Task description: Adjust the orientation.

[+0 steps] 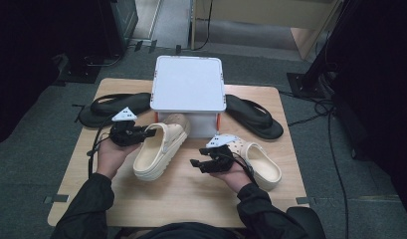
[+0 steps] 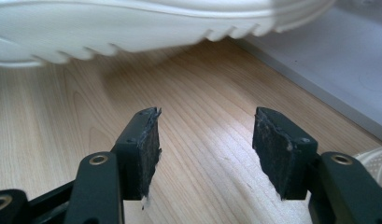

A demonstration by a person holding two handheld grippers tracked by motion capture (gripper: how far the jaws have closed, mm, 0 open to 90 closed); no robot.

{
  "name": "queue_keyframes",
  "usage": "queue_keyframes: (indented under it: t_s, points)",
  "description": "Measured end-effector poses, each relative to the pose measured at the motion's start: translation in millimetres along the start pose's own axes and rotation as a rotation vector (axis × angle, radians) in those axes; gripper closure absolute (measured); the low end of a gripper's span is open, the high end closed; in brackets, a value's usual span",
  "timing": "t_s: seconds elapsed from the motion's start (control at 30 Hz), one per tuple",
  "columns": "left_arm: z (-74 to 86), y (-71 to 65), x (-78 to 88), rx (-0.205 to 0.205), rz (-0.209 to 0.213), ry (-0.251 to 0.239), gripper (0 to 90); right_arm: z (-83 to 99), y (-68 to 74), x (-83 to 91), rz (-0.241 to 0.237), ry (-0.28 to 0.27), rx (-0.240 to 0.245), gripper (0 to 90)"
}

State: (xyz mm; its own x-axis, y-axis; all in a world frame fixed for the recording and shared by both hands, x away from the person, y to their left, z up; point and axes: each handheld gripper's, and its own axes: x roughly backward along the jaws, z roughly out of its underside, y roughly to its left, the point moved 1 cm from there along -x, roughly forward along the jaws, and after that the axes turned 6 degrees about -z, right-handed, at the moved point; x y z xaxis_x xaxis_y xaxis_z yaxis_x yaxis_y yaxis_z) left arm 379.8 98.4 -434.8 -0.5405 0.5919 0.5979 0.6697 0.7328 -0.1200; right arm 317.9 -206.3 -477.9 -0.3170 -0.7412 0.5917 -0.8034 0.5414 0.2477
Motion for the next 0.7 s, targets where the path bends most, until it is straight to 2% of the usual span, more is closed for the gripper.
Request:
queue_keyframes:
  t_s: [0.07, 0.13, 0.27, 0.33, 0.43, 0.5, 0.63, 0.67, 0.7]
  points:
    - [0.0, -0.2, -6.3, 0.01, -0.008, 0.009, 76.3, 0.1, -0.2, -0.2, 0.002, 0.001, -0.002, 41.8]
    - [0.8, -2.0, -10.8, -0.006, -0.011, 0.023, 76.0, 0.3, -0.2, -0.4, 0.004, 0.003, -0.002, 41.8]
    - [2.6, -4.5, -14.2, -0.001, 0.012, 0.031, 72.2, 0.8, 0.6, -1.1, 0.001, 0.003, -0.005, 41.9]
    - [4.1, -6.8, -17.5, 0.018, 0.052, 0.036, 71.0, 1.0, 1.7, -2.0, -0.003, 0.001, -0.007, 42.0]
    - [3.4, -11.8, -19.9, 0.01, 0.069, 0.055, 69.1, 1.0, 4.6, -4.8, -0.011, -0.001, -0.001, 42.7]
    - [4.9, -14.8, -22.5, 0.009, 0.106, 0.068, 68.5, 0.7, 6.9, -6.0, -0.017, 0.001, 0.0, 43.6]
    - [3.6, -12.4, -17.3, 0.033, 0.122, 0.034, 65.8, 0.7, 8.8, -6.6, -0.028, 0.001, 0.007, 46.6]
    - [2.2, -8.8, -12.2, 0.06, 0.138, 0.015, 64.7, 0.5, 9.4, -6.3, -0.03, -0.001, 0.005, 47.3]
    - [1.4, -7.3, -9.6, 0.057, 0.15, 0.012, 64.7, 0.1, 9.9, -5.9, -0.037, -0.004, 0.01, 48.3]
